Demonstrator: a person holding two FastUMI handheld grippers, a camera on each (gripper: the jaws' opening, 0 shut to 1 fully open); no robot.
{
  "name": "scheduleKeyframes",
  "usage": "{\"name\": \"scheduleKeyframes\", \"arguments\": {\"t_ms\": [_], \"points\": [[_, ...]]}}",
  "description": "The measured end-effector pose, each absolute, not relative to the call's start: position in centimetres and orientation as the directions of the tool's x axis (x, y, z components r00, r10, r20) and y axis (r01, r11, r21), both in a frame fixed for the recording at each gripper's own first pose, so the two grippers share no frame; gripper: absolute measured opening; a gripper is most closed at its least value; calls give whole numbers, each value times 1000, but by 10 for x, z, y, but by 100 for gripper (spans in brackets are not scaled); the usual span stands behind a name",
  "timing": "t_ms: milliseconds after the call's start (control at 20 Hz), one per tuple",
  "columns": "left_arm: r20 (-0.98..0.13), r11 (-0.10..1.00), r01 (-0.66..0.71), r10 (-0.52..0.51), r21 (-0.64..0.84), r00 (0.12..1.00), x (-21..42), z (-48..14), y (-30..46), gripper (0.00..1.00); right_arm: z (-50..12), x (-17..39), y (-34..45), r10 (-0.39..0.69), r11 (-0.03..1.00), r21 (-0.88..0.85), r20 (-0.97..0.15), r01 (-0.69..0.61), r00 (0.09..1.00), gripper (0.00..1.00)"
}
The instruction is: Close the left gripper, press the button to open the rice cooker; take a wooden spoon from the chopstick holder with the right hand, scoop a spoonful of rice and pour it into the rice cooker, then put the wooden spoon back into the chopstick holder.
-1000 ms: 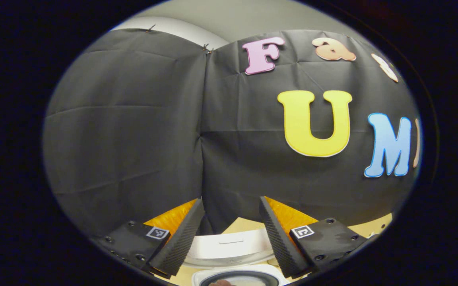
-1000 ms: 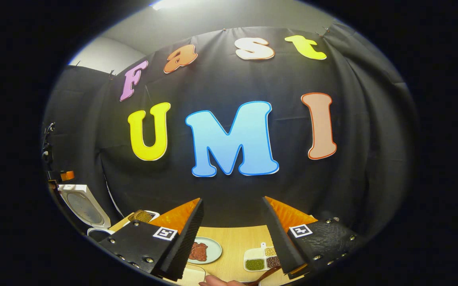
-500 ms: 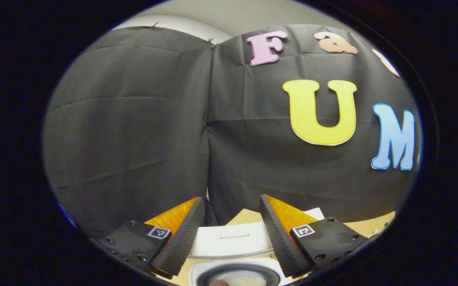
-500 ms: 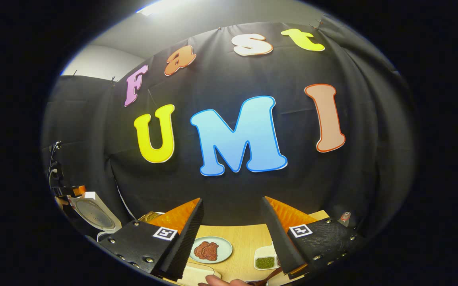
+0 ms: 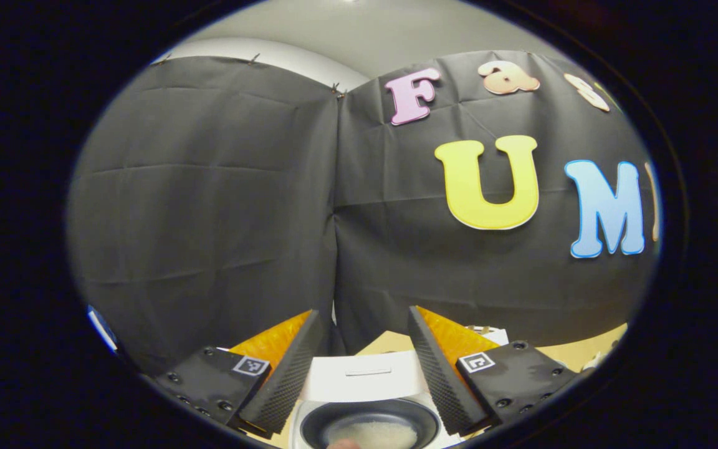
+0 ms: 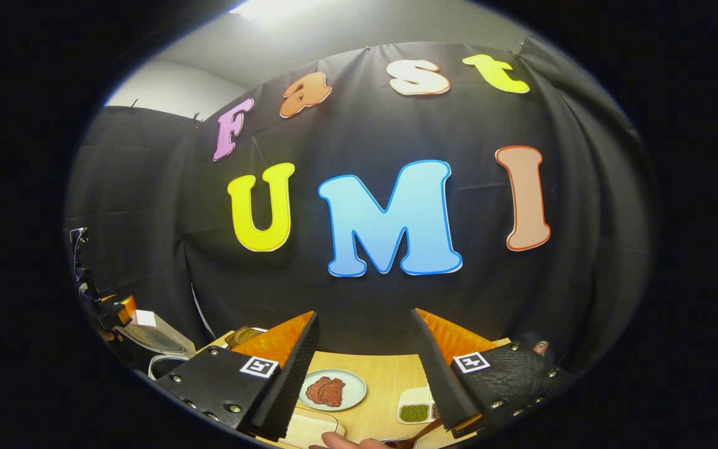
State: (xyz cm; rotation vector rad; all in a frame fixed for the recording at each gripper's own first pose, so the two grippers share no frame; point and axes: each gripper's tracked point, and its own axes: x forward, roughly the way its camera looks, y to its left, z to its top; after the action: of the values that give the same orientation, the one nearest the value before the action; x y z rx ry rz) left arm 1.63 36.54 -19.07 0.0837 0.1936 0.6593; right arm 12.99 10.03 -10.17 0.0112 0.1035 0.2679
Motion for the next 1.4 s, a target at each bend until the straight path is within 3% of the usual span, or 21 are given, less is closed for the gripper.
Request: {"name": "scheduleKeyframes", "arguments": {"t_ms": [650, 900, 950, 1050, 1350, 1400], "points": [[-192, 790, -598, 613, 135, 766, -35, -243, 322, 95, -99, 111, 121, 317, 948, 21, -117, -317, 941, 87], [-255, 799, -588, 600, 129, 759, -49, -266, 307, 95, -98, 109, 125, 330, 944, 30, -125, -329, 936, 87], [-274, 803, -582, 593, 127, 758, -53, -274, 303, 100, -97, 108, 127, 334, 942, 29, -125, -333, 934, 87], [-329, 816, -566, 569, 115, 754, -57, -294, 296, 92, -96, 107, 132, 345, 938, 19, -120, -345, 931, 87], [-386, 820, -557, 559, 131, 734, -63, -329, 293, 99, -94, 103, 134, 348, 937, 6, -119, -350, 930, 87], [-396, 821, -557, 555, 123, 731, -65, -335, 293, 95, -94, 103, 133, 343, 939, 9, -120, -345, 931, 87]]}}
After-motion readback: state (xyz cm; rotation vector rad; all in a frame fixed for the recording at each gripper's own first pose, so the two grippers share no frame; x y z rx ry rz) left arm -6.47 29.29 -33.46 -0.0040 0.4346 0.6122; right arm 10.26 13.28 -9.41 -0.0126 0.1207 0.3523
